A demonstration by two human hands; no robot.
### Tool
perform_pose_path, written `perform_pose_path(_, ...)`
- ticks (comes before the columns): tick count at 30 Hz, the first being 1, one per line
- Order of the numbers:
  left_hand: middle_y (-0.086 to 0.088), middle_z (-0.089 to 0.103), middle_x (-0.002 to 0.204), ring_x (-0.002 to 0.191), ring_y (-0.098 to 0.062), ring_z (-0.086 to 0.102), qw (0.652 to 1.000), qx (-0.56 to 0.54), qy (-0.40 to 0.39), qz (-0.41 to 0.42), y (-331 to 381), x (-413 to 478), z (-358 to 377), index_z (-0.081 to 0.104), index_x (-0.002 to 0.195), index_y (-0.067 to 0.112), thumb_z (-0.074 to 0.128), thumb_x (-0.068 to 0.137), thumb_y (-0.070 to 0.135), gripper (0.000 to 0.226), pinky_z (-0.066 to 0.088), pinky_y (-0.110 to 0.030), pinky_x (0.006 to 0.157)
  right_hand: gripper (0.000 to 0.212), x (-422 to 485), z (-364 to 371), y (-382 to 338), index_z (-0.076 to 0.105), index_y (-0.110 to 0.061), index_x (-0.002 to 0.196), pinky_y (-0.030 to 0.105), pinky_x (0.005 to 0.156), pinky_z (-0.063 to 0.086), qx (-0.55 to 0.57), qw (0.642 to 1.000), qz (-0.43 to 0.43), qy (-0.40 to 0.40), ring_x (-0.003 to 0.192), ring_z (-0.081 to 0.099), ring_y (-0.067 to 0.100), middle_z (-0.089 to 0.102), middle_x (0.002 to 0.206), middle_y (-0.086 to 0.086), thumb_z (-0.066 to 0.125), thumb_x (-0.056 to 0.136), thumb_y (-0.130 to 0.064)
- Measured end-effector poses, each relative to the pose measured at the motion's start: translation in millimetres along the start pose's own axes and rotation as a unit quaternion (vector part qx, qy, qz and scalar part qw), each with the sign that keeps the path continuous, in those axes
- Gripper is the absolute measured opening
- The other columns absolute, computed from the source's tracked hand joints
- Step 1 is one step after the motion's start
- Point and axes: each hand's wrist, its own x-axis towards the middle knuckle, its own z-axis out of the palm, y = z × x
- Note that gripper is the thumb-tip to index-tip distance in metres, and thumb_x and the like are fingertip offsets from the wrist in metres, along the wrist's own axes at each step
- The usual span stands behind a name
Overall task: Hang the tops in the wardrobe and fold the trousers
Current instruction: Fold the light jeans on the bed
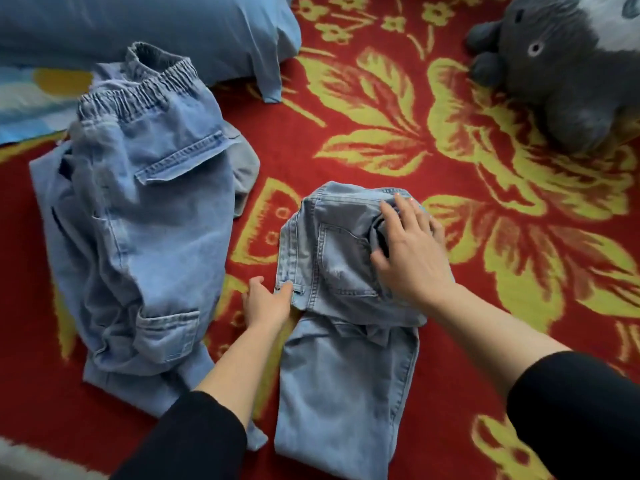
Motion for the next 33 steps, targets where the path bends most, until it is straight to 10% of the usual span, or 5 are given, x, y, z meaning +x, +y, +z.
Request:
perform_pose_path(10,0.005,0.049,0.056,0.051,-0.013,0.041,0.972,-0.070,-0.147,0.169,-7,-8,-23,0.071,0.079,0.013,0.062,0.076,0.017,0.011,0.034,-0.026,0.051,0.066,12,17,3,0.036,-0.032,0.142,0.036,0.074,0.049,-0.010,0.982,-0.073,-0.175,0.106,0.058,0.030,0.063,0.117,0.006,0.059,0.080,-0.029)
perform_pose_path(21,-0.007,0.057,0.105,0.089,-0.026,0.056,0.832,0.128,-0.178,0.510,-34,-86,-43,0.036,0.060,0.015,0.050,0.063,0.012,0.014,0.040,-0.030,0.070,0.026,10,-20,-11,0.062,-0.003,0.071,0.034,0.055,0.051,0.091,0.953,0.060,-0.282,0.065,0.062,0.033,0.063,0.061,0.011,0.050,0.083,-0.023)
perform_pose_path(26,0.004,0.059,0.102,0.111,-0.015,0.050,0.732,0.237,-0.154,0.620,-46,-105,-32,0.056,0.067,0.020,0.048,0.064,0.017,0.009,0.037,-0.040,0.104,0.073,29,-28,-34,0.038,-0.027,0.141,0.038,0.086,0.046,-0.032,0.971,-0.164,-0.171,0.123,0.044,0.029,0.044,0.135,0.007,0.055,0.075,-0.001)
perform_pose_path(30,0.007,0.063,0.092,0.109,-0.015,0.055,0.687,0.289,-0.169,0.645,-53,-118,-28,0.060,0.064,0.021,0.059,0.058,0.013,0.009,0.032,-0.043,0.108,0.069,18,-22,-61,0.022,-0.043,0.149,0.052,0.116,0.012,-0.328,0.809,-0.387,-0.296,0.147,-0.014,0.027,-0.011,0.161,0.002,0.047,0.092,-0.013)
perform_pose_path(33,0.001,0.063,0.095,0.107,-0.020,0.056,0.713,0.300,-0.230,0.591,-55,-132,-31,0.058,0.075,0.016,0.048,0.068,0.014,0.013,0.037,-0.039,0.106,0.039,3,-10,-57,0.051,-0.023,0.133,0.046,0.110,0.021,-0.403,0.760,-0.399,-0.316,0.148,0.010,0.025,0.029,0.155,0.006,0.045,0.095,-0.018)
